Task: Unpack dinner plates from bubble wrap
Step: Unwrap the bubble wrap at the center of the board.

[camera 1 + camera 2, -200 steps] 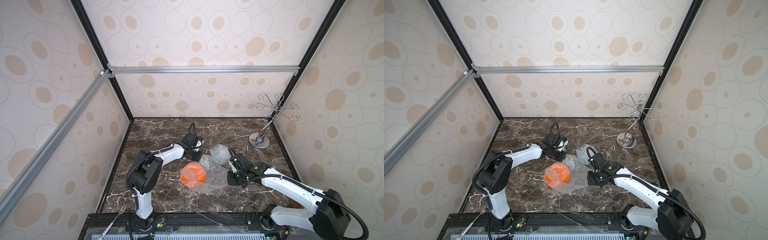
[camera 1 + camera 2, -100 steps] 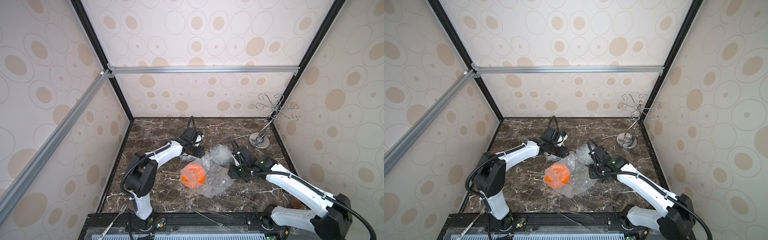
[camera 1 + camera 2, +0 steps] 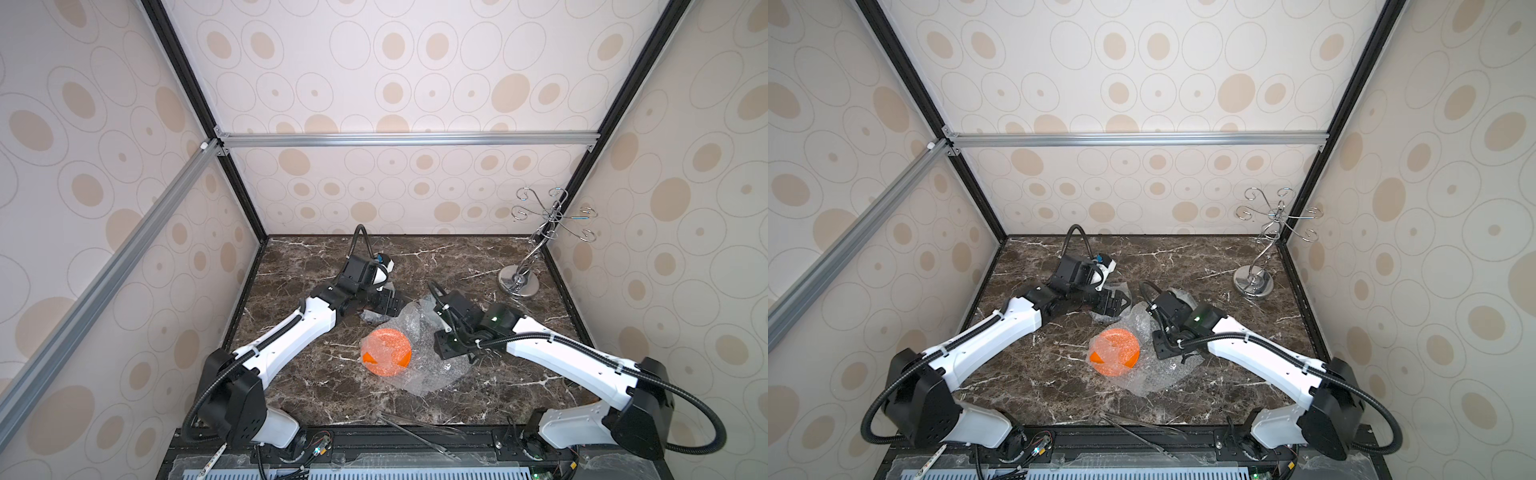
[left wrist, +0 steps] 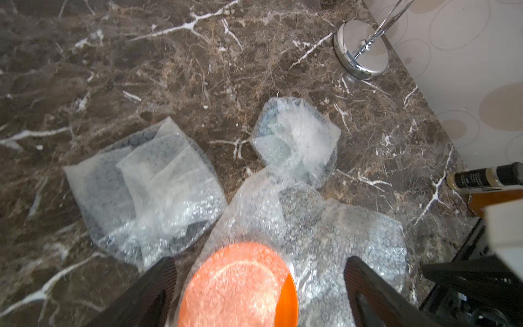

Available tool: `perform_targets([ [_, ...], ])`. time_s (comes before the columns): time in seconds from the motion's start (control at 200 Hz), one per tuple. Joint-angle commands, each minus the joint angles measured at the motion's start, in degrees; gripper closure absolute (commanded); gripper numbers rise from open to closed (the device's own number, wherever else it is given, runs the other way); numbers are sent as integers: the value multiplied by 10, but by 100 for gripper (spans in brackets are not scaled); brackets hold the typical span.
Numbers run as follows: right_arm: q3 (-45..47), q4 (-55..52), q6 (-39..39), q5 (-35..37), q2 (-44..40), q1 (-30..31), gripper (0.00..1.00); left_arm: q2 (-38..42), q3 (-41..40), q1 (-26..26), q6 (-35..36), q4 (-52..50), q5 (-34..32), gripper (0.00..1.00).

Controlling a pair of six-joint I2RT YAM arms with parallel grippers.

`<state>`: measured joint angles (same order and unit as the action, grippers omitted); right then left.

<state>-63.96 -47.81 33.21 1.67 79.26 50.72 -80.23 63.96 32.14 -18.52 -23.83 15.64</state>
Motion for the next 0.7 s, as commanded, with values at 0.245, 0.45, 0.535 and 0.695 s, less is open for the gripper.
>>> perform_targets([
  [0.245,25,106,40,-30,105,80,56,128,-169,-5,-82,35,-11,1],
  [0.45,63,140,58,-33,137,102,56,156,-216,-5,-102,47,-9,0],
  [0.535,83,156,64,-36,139,101,56,157,-219,-5,-104,46,-11,0],
  [0.695,96,172,70,-51,139,102,56,146,-203,-4,-88,30,-15,0],
])
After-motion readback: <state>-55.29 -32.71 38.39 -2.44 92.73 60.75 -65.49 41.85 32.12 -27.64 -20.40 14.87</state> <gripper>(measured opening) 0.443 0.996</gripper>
